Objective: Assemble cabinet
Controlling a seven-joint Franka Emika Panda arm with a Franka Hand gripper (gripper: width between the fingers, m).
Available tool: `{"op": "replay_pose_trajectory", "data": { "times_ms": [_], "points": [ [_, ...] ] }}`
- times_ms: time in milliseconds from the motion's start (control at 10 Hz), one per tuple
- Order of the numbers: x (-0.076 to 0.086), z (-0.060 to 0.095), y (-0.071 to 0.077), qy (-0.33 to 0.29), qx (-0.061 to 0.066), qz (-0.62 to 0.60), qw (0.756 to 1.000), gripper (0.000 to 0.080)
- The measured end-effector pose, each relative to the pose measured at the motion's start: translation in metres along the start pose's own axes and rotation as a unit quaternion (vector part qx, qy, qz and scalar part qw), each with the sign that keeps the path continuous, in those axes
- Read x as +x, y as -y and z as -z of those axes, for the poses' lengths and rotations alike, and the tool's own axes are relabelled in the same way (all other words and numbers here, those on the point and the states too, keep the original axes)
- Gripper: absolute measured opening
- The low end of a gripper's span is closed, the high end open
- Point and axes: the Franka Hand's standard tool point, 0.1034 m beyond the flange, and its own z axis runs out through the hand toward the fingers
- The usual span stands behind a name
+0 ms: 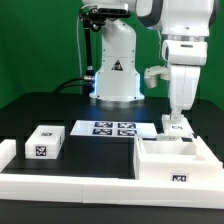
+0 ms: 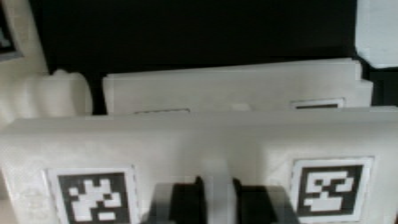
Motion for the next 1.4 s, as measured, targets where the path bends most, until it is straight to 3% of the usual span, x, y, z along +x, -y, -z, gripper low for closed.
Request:
{"op": "replay_pose_trajectory", "data": {
  "times_ms": [300, 1000, 1400],
  "points": [
    [-0.002, 0.003, -0.008, -0.002, -0.005, -0.004, 1.0, 0.0062],
    [0.0, -0.006, 0.005, -0.001, 0.006, -0.005, 1.0, 0.0062],
    [0.003, -0.004, 0.001, -0.002, 0.002, -0.003, 1.0, 0.0062]
  ]
}}
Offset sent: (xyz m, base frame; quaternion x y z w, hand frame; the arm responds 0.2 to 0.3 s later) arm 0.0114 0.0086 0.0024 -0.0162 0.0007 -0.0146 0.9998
